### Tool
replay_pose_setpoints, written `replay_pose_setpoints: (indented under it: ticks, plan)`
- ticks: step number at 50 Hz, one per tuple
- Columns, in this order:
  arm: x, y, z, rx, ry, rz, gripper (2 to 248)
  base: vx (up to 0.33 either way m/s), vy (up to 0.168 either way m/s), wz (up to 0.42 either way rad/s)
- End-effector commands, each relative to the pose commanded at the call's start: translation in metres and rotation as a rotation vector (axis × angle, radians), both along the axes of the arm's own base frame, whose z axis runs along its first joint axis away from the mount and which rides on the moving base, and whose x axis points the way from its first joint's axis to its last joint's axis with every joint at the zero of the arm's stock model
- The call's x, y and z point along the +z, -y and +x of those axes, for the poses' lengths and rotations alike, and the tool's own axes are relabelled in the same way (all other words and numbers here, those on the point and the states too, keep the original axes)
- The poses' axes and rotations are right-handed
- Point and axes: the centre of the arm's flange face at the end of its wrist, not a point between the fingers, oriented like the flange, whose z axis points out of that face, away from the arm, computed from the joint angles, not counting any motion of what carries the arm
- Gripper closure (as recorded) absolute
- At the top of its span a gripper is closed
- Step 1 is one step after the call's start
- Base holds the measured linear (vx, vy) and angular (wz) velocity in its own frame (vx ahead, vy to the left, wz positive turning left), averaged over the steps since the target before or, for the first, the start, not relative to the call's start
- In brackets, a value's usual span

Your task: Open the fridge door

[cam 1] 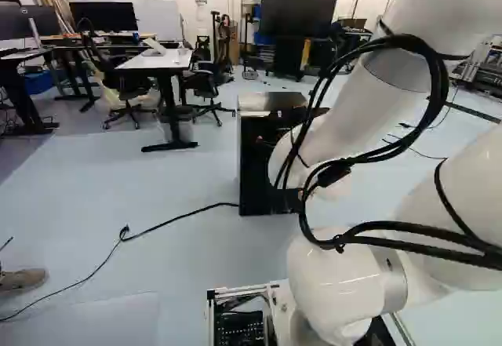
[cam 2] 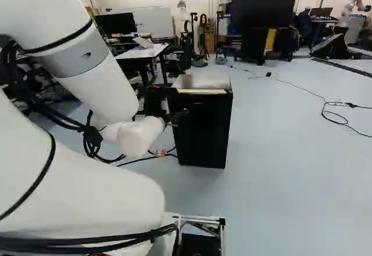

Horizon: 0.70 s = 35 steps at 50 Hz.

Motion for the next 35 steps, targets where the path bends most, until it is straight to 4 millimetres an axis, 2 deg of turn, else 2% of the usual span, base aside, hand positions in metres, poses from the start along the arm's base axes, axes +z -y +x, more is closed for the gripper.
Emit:
replay_pose_setpoints:
  ticks: [35]
  plan:
    - [0.004, -0.003, 0.035, 0.01, -0.013, 0.0, 3, 0.0, 0.0, 0.0]
